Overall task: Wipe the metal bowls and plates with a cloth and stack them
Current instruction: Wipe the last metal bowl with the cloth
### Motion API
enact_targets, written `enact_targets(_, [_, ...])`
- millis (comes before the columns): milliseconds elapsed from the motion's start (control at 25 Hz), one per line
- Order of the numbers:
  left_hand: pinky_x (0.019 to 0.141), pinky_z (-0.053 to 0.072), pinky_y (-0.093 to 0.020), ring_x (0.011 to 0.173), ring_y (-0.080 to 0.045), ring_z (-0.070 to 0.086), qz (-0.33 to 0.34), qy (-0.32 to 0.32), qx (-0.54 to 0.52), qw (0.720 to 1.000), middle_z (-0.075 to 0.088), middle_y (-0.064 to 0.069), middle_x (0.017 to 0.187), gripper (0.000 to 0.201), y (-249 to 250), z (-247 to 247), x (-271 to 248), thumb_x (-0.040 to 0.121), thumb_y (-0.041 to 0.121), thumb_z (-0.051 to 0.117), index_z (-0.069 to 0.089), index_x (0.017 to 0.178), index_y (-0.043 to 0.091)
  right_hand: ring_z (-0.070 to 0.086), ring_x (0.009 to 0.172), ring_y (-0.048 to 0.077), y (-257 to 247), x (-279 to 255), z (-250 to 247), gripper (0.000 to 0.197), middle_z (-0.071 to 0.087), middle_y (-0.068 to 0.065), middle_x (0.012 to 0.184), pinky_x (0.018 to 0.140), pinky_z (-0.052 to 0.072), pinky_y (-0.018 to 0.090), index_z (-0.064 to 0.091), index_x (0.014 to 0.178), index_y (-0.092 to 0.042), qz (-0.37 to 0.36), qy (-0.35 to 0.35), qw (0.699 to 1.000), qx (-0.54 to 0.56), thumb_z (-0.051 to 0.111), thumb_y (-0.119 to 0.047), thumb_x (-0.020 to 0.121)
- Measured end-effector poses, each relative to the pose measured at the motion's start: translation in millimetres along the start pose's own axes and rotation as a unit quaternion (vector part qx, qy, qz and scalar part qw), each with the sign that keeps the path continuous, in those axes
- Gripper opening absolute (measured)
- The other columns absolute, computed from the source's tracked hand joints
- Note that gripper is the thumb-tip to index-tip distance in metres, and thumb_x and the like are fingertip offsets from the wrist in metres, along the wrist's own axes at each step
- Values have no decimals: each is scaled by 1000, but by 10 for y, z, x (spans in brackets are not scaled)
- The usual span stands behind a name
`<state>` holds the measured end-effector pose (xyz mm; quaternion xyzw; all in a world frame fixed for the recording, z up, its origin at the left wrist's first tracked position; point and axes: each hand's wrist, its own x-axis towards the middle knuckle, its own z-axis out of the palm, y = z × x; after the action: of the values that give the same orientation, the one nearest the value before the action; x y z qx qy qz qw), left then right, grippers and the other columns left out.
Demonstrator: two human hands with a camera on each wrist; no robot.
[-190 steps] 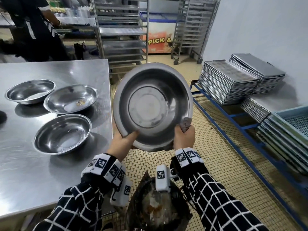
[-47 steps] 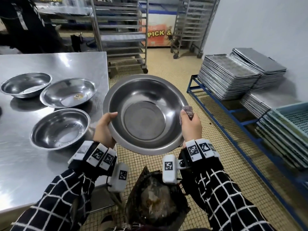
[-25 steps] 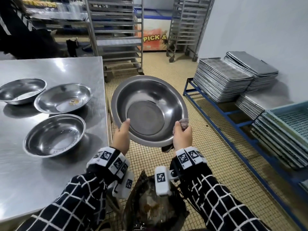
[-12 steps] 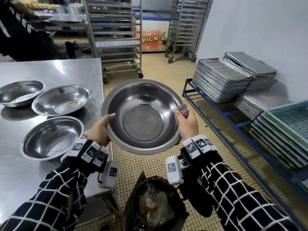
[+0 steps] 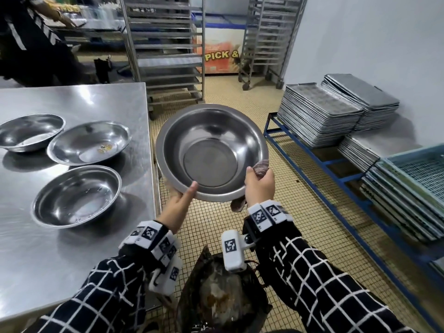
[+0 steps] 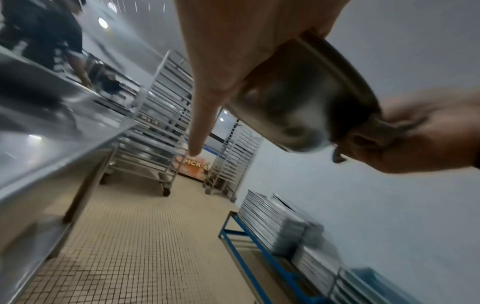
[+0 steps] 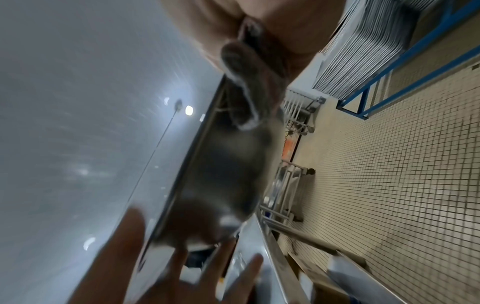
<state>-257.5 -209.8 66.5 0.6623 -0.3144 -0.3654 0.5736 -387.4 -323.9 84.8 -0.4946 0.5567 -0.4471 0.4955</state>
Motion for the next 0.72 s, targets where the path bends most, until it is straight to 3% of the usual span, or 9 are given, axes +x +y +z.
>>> enact_targets(80, [93, 46, -53, 119, -28, 54, 1, 7, -145, 989, 54, -3, 128, 67, 73, -276, 150, 86, 49, 59, 31, 141, 23, 56, 77, 14, -119, 92, -156, 16, 54, -3, 85, 58, 41, 19, 51, 102, -11, -35, -24, 999, -26, 58, -21, 92])
enact_targets(160, [80, 55, -44, 95, -24, 68, -16, -7, -191, 981, 71, -5, 103, 53, 130, -508, 263, 78, 53, 64, 63, 117, 17, 54, 73, 12, -225, 141, -271, 15, 54, -3, 82, 57, 40, 17, 55, 99, -10, -70, -72, 992, -70, 60, -21, 91])
enact_targets(200, [81, 54, -41, 87, -23, 69, -24, 3, -190, 981, 74, -6, 92, 38, 179, -545, 274, 81, 48, 62, 73, 98, 16, 52, 71, 9, -260, 144, -288, 15, 54, -4, 80, 56, 39, 15, 56, 99, -10, -79, -89, 990, -81, 59, -22, 91])
enact_targets(280, [89, 52, -38, 84, -20, 69, -15, 54, -165, 985, 74, -3, 81, 31, 242, -472, 262, 92, 34, 53, 74, 83, 13, 51, 70, 6, -281, 126, -269, 15, 53, -6, 81, 54, 37, 14, 55, 101, -11, -76, -85, 991, -70, 57, -24, 93])
enact_targets(400, [78, 53, -26, 75, -12, 66, 3, 96, -135, 986, 71, 4, 69, 31, 262, -50, 120, 99, 26, 42, 62, 80, 13, 52, 73, 5, -275, 75, -135, 13, 53, -6, 85, 55, 37, 16, 48, 105, -15, -58, -50, 997, -28, 53, -24, 95])
enact_targets(480, [89, 50, -39, 84, -22, 62, -33, 57, -104, 992, 67, -5, 84, 41, 180, 183, 88, 92, 49, 44, 60, 81, 13, 54, 73, 5, -269, 45, -24, 15, 54, -5, 86, 54, 38, 16, 45, 106, -16, -38, -37, 999, 1, 53, -22, 95])
enact_targets(560, [101, 44, -47, 98, -25, 59, -27, -18, 34, 999, 61, -7, 101, 57, 87, 202, 105, 78, 70, 42, 62, 92, 18, 55, 73, 6, -277, 31, 40, 18, 54, -5, 87, 55, 40, 16, 43, 107, -16, -30, -34, 999, 17, 54, -20, 93])
enact_targets(640, [106, 40, -44, 111, -18, 54, -7, -51, 77, 996, 56, -1, 119, 70, 79, 121, 139, 82, 70, 45, 54, 124, 15, 56, 72, 8, -289, 59, 16, 20, 55, -2, 88, 55, 41, 16, 47, 109, -12, -31, -34, 999, 15, 56, -18, 92])
enact_targets(720, [100, 43, -46, 116, -18, 54, 28, -34, -45, 998, 50, 1, 132, 82, 105, -64, 184, 80, 62, 57, 28, 144, 19, 58, 75, 13, -309, 124, -75, 20, 56, 0, 90, 58, 44, 21, 50, 108, -10, -16, -40, 999, 15, 57, -17, 90])
